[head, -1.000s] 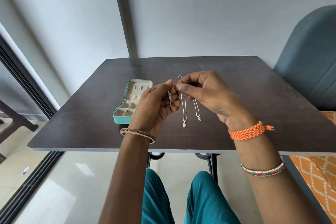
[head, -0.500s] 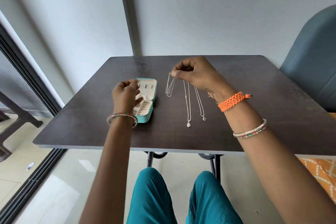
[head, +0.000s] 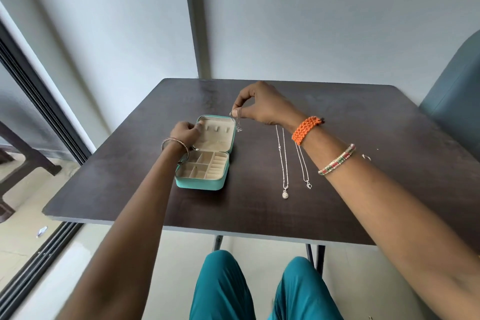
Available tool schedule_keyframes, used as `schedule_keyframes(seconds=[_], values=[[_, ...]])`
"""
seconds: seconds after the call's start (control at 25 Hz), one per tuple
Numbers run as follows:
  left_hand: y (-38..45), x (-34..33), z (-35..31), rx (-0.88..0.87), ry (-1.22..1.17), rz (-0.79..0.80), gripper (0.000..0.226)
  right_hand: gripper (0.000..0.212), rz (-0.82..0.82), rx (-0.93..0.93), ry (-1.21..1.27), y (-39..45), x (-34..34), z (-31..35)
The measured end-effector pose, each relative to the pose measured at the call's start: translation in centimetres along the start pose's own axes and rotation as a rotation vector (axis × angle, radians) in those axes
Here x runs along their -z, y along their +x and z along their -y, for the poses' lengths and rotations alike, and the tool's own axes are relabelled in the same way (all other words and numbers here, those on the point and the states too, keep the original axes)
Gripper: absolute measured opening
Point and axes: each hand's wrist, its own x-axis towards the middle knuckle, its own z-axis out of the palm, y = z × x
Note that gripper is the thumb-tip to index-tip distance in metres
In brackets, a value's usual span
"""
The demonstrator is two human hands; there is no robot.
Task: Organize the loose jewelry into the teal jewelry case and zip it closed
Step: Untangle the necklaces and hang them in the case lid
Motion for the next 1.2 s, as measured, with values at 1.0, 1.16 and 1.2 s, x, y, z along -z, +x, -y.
schedule_keyframes(seconds=[1.0, 1.16, 1.2], values=[[-6.6, -4.6, 1.3, -0.280, -0.791, 0.052, 0.028, 0.007, -0.131, 0.149, -0.347, 1.5, -7.2, -0.9], [-6.4, -4.5, 1.4, -0.288, -0.760, 0.049, 0.027, 0.009, -0.247, 0.216, -0.417, 1.5, -7.6, -0.5], [-6.4, -4.6, 1.4, -0.288, -0.764, 0.048, 0.027, 0.010, -0.257, 0.228, -0.436, 1.6, -7.6, -0.4]])
